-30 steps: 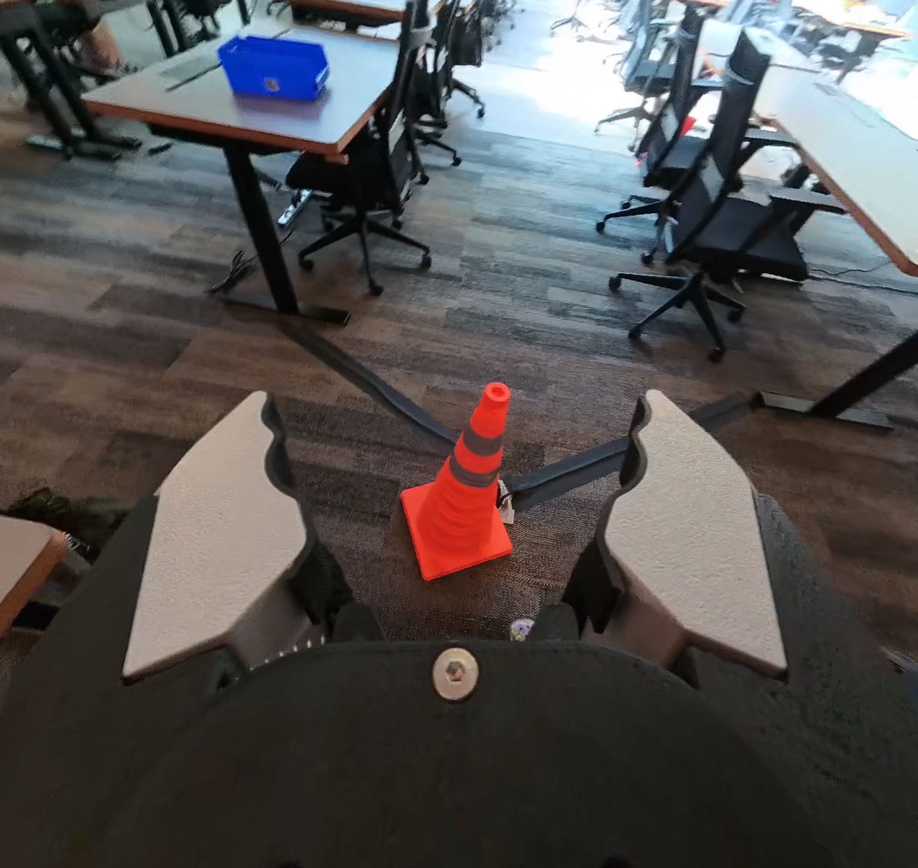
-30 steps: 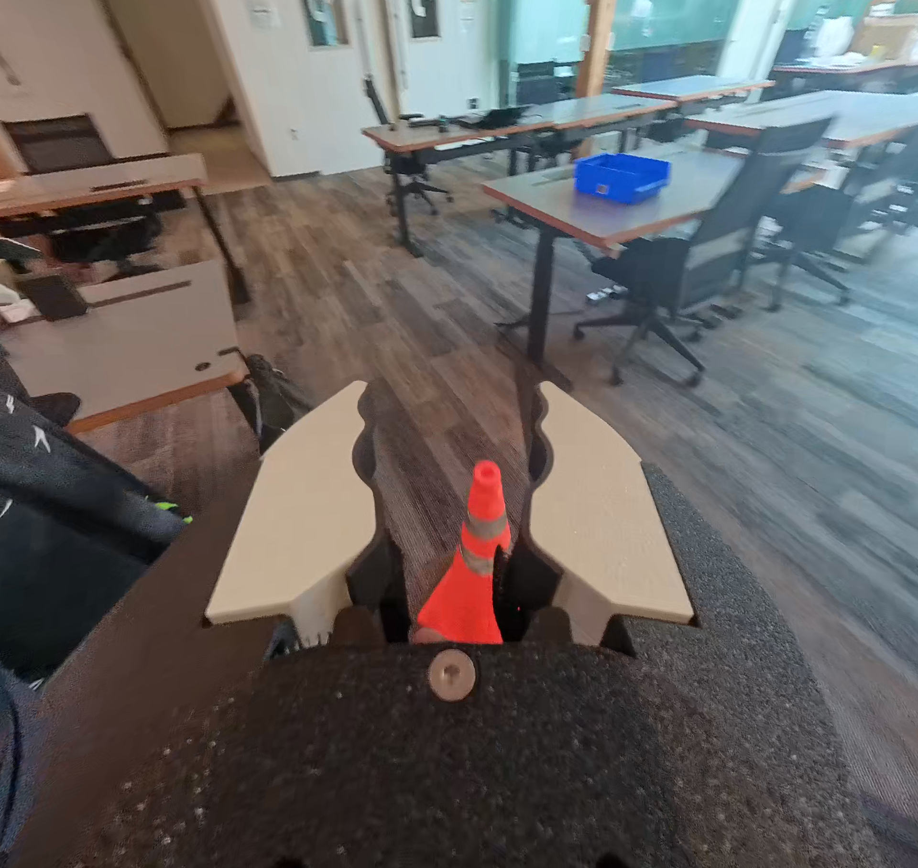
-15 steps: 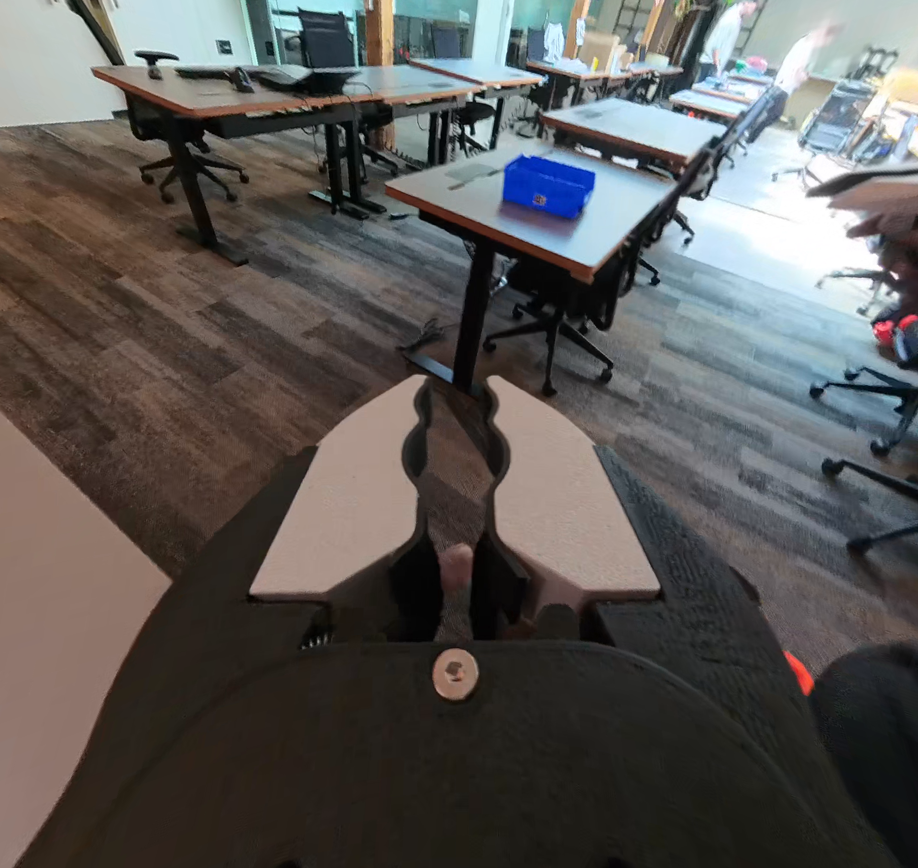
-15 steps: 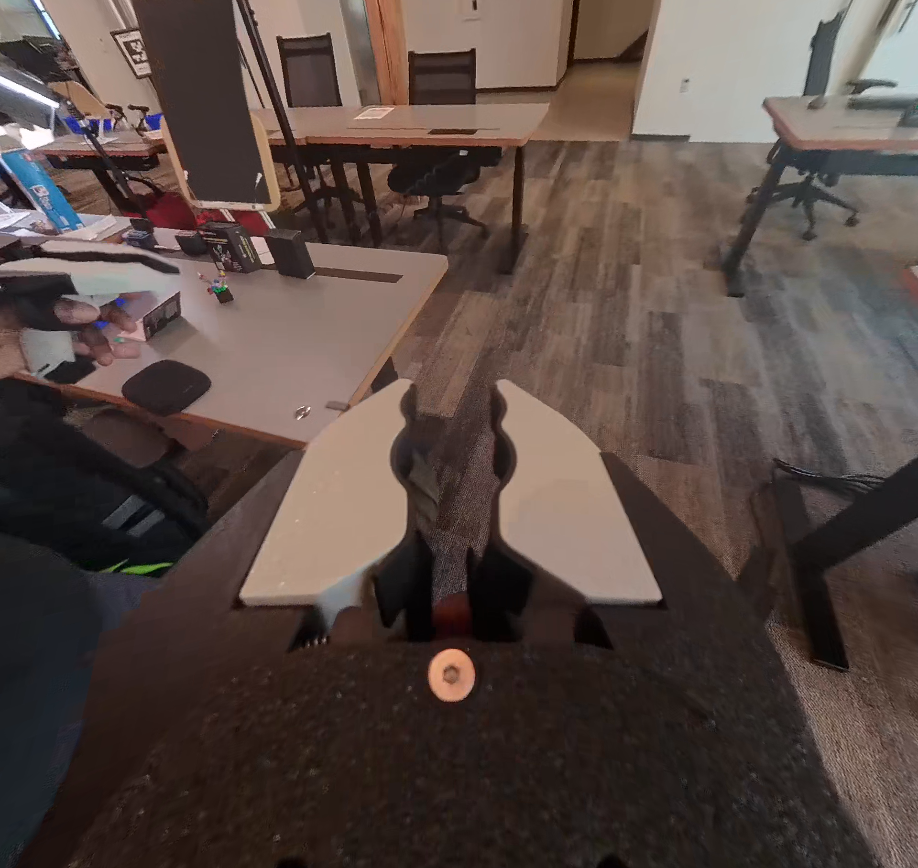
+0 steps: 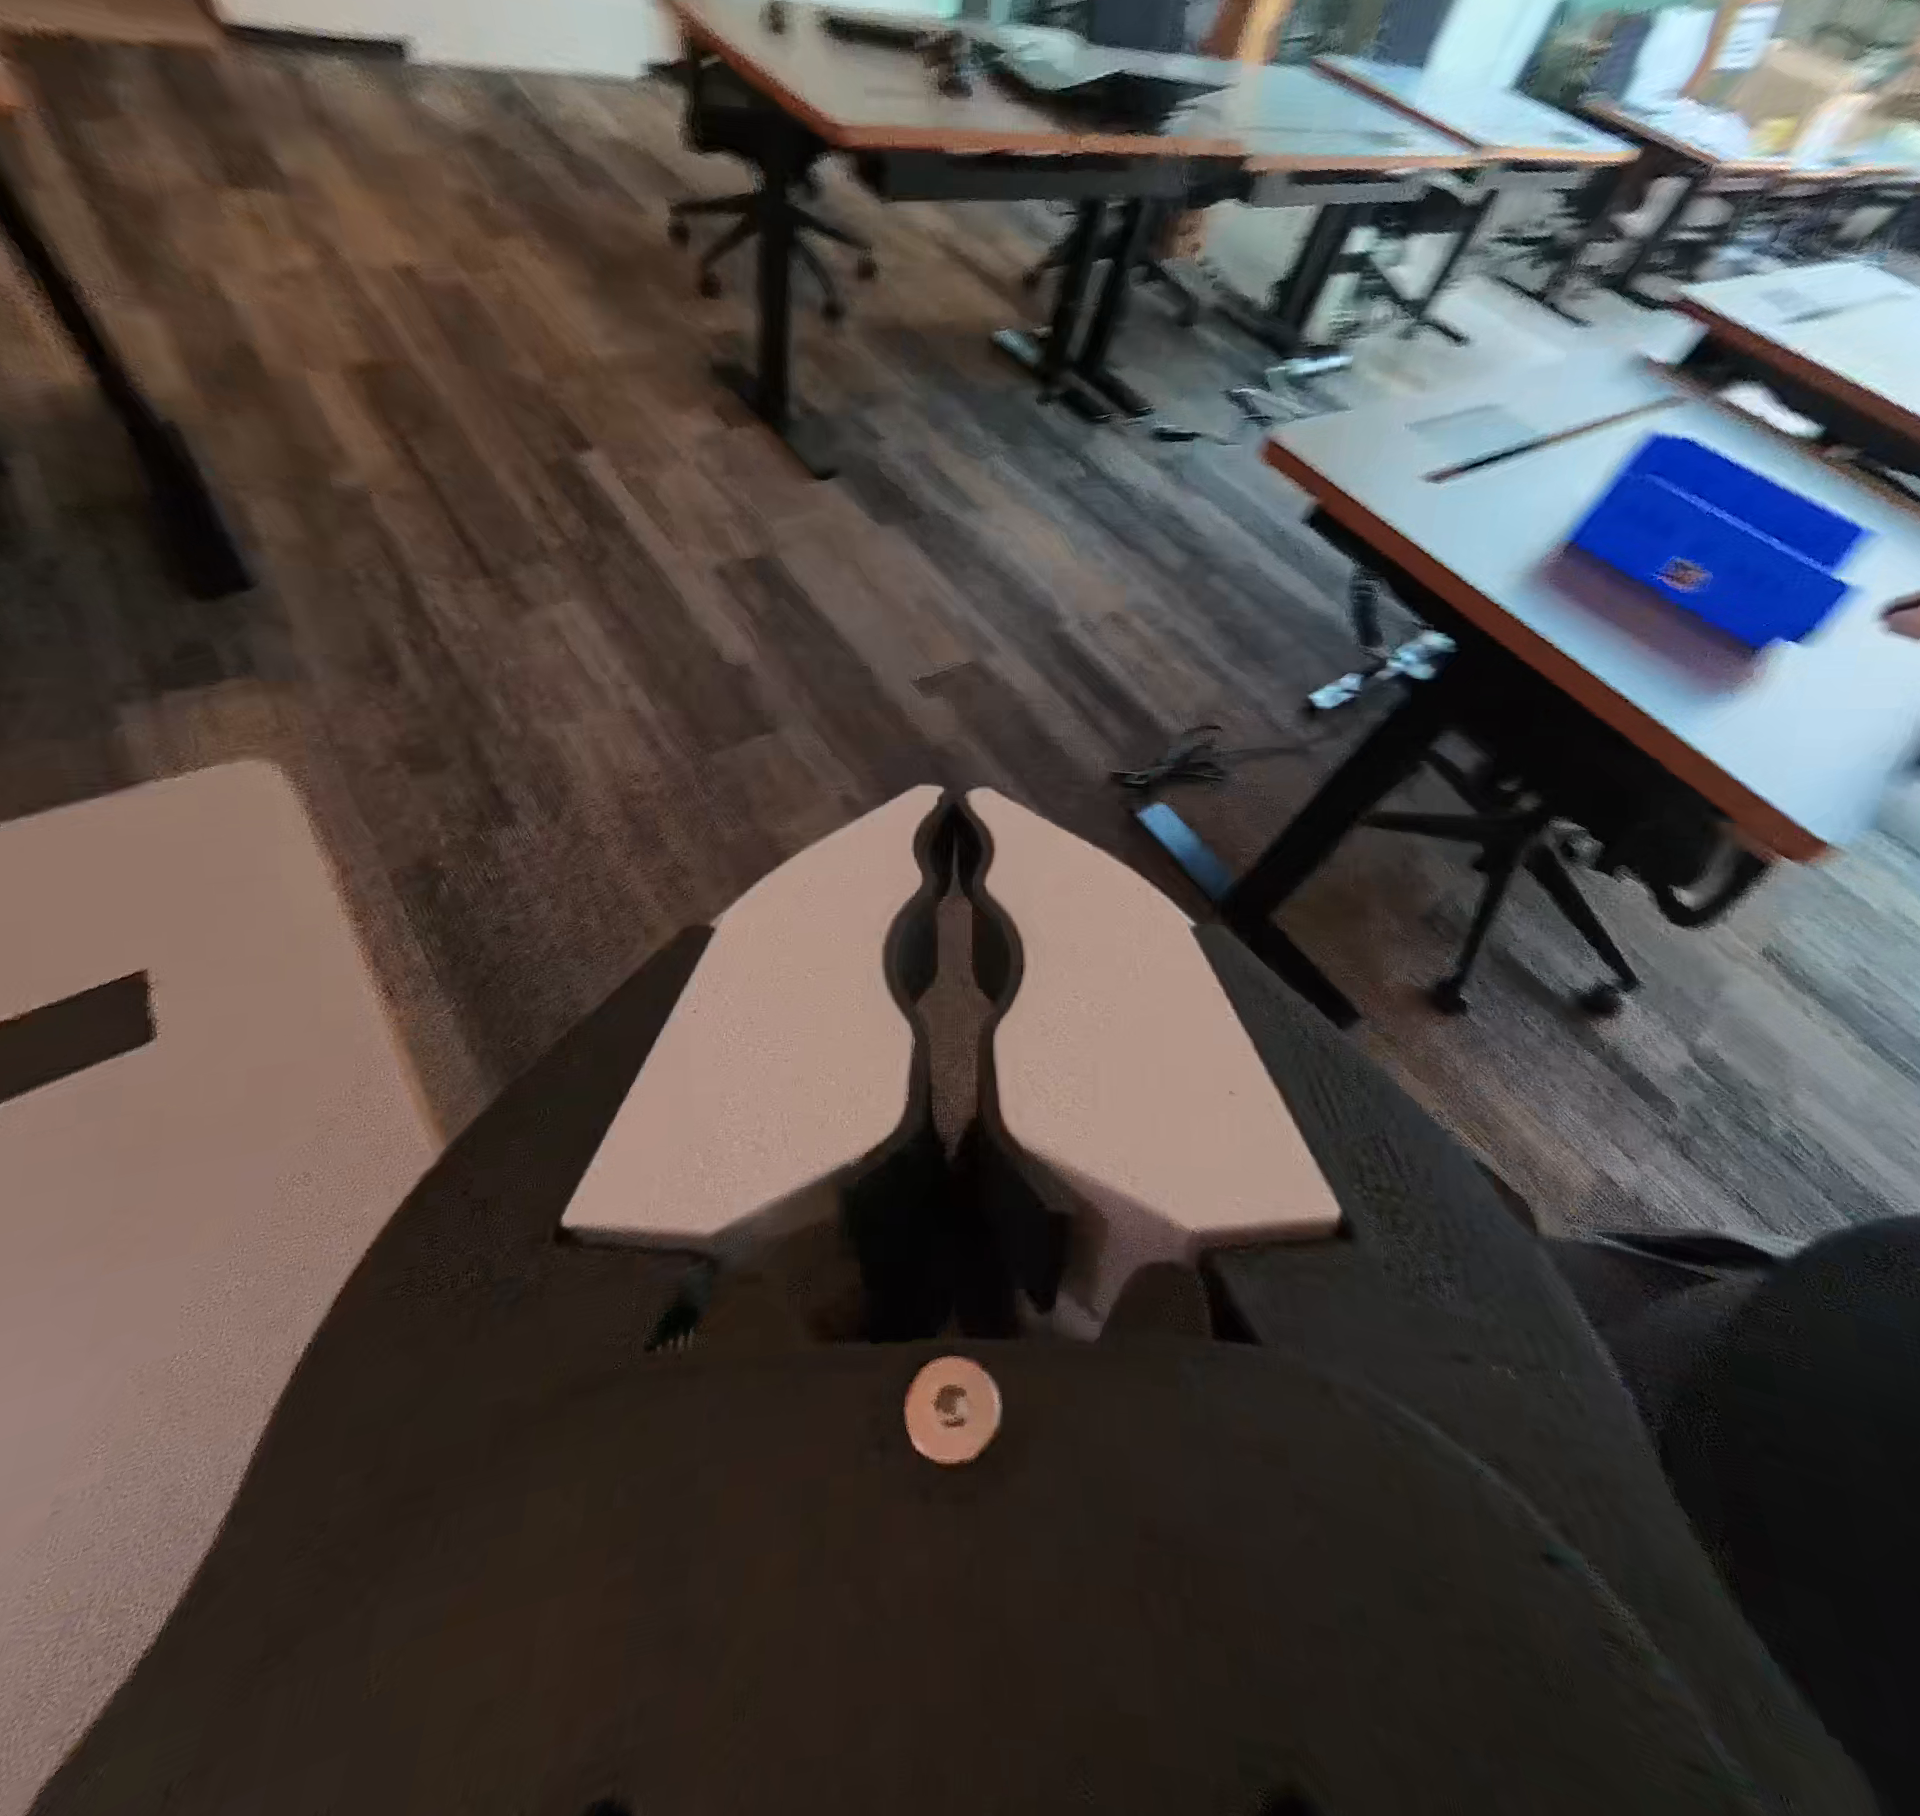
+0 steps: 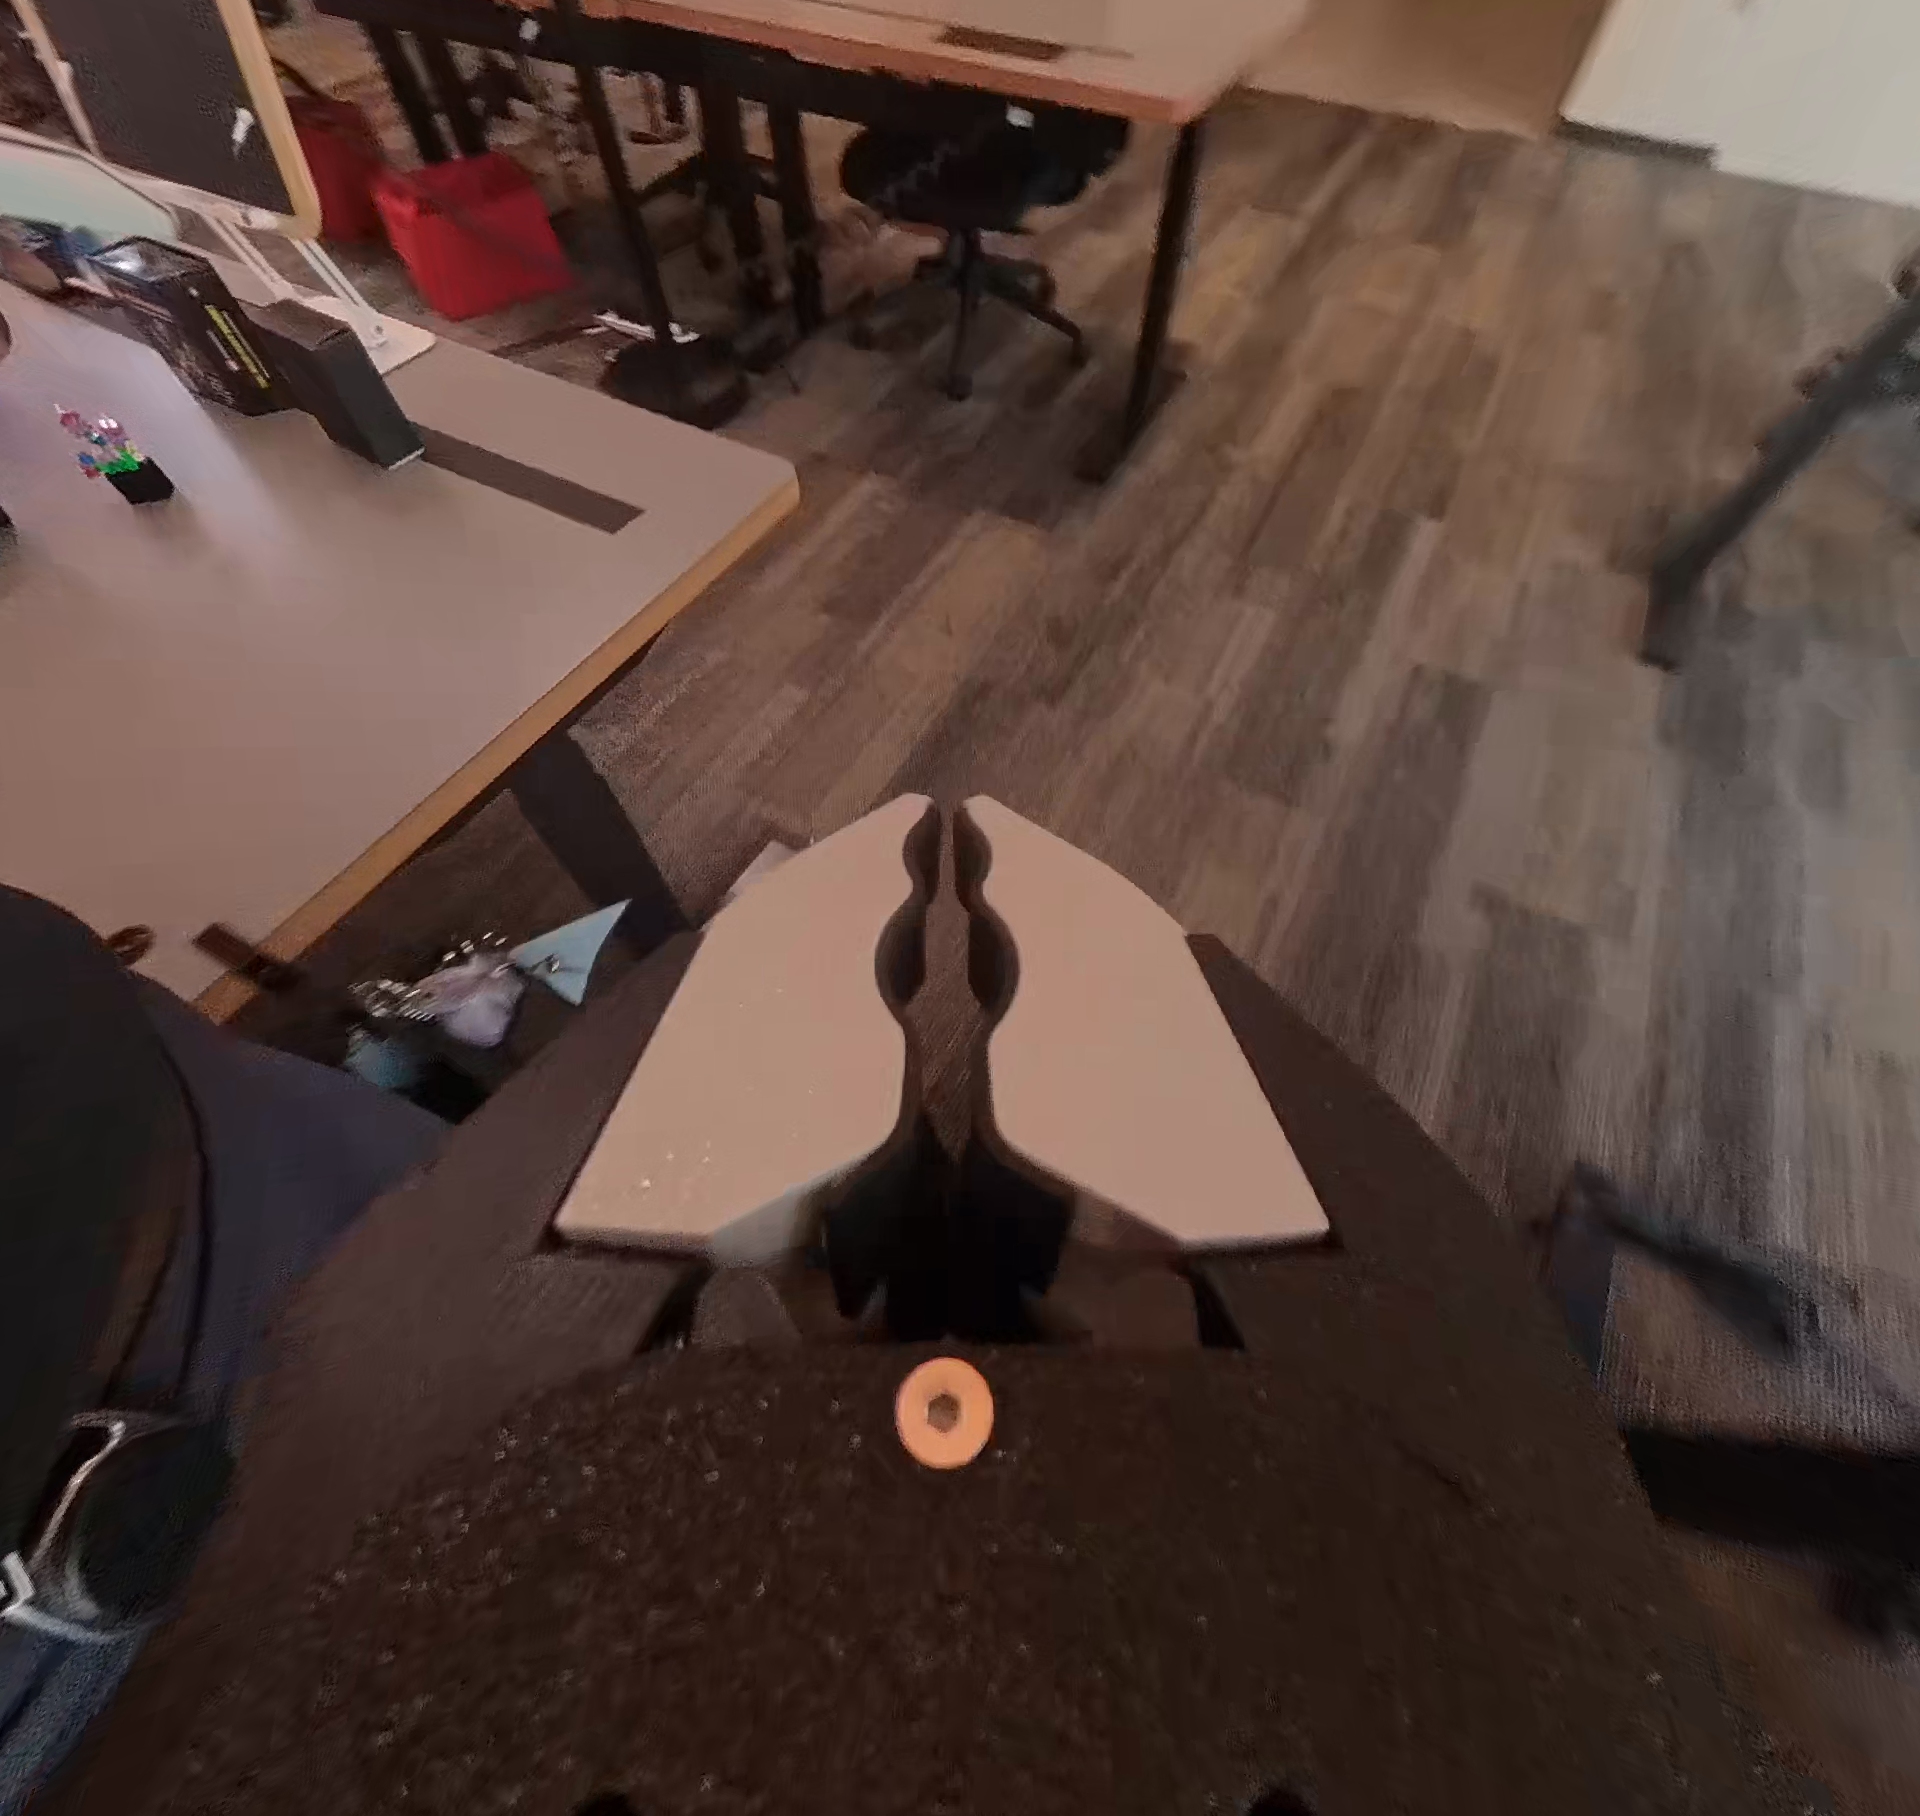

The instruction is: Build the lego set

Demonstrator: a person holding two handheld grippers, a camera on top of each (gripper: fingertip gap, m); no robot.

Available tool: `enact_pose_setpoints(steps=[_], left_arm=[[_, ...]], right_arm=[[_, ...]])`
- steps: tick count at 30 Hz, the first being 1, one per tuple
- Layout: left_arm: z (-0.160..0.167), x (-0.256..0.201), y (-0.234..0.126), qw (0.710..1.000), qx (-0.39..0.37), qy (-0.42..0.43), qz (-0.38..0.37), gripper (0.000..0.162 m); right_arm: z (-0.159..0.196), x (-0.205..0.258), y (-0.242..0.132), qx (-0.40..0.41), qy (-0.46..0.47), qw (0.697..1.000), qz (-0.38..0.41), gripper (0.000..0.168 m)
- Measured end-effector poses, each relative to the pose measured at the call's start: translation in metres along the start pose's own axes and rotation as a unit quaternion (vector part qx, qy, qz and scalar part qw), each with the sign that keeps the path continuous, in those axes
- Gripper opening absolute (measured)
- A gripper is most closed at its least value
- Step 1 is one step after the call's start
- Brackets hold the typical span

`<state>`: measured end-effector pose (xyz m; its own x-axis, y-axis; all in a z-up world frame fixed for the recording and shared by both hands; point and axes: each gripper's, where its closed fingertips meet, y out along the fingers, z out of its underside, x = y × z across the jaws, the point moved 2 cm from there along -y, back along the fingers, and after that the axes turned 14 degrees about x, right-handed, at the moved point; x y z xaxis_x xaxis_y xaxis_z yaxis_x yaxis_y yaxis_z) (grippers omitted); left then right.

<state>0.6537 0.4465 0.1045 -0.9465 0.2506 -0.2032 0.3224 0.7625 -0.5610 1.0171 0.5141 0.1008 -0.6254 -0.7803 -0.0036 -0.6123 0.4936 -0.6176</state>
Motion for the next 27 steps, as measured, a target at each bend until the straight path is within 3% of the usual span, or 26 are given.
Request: enact_pose_setpoints(steps=[3,5,8,10,11,13,15,16,18,19,20,23,25,27], left_arm=[[-0.023,0.038,0.056,0.997,0.02,-0.026,-0.069,0.001],[-0.037,0.054,0.09,0.995,0.044,-0.037,-0.086,0.002],[-0.051,0.085,0.135,0.99,0.081,-0.056,-0.106,0.045],[-0.052,0.117,0.167,0.983,0.099,-0.085,-0.131,0.079],[-0.051,0.135,0.185,0.979,0.107,-0.102,-0.142,0.09],[-0.051,0.172,0.223,0.972,0.126,-0.126,-0.153,0.098],[-0.052,0.21,0.262,0.968,0.14,-0.141,-0.156,0.098],[-0.054,0.228,0.28,0.965,0.145,-0.151,-0.155,0.089],[-0.065,0.261,0.31,0.963,0.142,-0.171,-0.153,0.044],[-0.075,0.276,0.322,0.964,0.131,-0.17,-0.157,0.009],[-0.086,0.293,0.333,0.964,0.123,-0.161,-0.17,0.0],[-0.109,0.34,0.363,0.959,0.141,-0.136,-0.205,0.0],[-0.123,0.373,0.384,0.953,0.126,-0.164,-0.222,0.001],[-0.128,0.41,0.408,0.941,0.107,-0.218,-0.234,0.023]], right_arm=[[-0.071,-0.058,0.08,0.002,-0.049,0.997,-0.064,0.002],[-0.128,-0.083,0.13,0.006,-0.083,0.991,-0.108,0.011],[-0.206,-0.107,0.203,0.005,-0.142,0.977,-0.161,0.033],[-0.241,-0.116,0.254,0.011,-0.195,0.961,-0.194,0.002],[-0.258,-0.121,0.279,0.008,-0.211,0.956,-0.202,0.0],[-0.289,-0.128,0.331,0.009,-0.215,0.952,-0.217,0.001],[-0.319,-0.13,0.383,0.006,-0.201,0.95,-0.239,0.004],[-0.332,-0.129,0.409,0.01,-0.193,0.948,-0.255,0.01],[-0.356,-0.123,0.457,0.035,-0.195,0.934,-0.297,0.022],[-0.366,-0.12,0.479,0.047,-0.213,0.924,-0.313,0.025],[-0.376,-0.119,0.502,0.058,-0.237,0.915,-0.32,0.027],[-0.411,-0.122,0.566,0.086,-0.297,0.889,-0.337,0.031],[-0.437,-0.124,0.61,0.086,-0.321,0.875,-0.352,0.031],[-0.458,-0.124,0.658,0.082,-0.33,0.858,-0.385,0.03]])
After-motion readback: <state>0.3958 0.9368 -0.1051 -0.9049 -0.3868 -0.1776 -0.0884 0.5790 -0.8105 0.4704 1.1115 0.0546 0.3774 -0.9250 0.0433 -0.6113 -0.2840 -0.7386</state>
